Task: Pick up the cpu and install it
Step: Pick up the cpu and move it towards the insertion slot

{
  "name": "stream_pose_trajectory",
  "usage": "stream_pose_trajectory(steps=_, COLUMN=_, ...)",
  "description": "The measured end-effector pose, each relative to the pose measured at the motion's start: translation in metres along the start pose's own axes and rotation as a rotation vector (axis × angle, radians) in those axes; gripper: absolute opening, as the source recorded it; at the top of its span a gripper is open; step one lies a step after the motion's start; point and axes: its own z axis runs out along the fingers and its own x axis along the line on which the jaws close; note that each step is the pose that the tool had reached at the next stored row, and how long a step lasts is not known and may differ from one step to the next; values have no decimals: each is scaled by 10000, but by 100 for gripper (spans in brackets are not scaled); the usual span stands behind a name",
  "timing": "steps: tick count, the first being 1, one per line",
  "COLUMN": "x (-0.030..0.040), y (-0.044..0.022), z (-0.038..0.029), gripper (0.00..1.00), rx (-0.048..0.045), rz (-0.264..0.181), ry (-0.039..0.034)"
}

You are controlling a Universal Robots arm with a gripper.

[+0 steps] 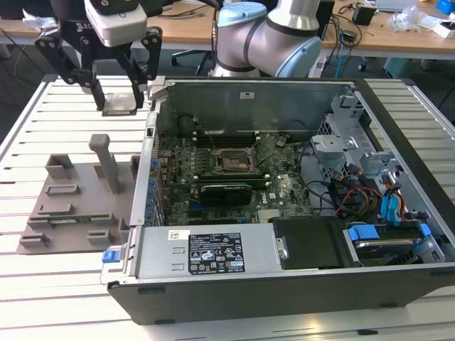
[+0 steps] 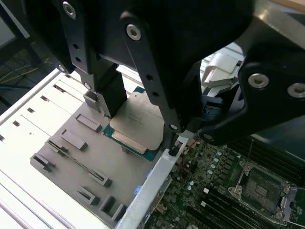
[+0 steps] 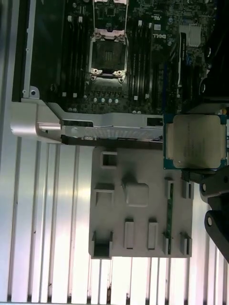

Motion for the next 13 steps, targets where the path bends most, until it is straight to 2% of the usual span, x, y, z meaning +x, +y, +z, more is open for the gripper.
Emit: stream_pose_trajectory(steps=13, x=-236, y=-8, z=13, gripper=55, rx=-1, rz=-1, ry=0)
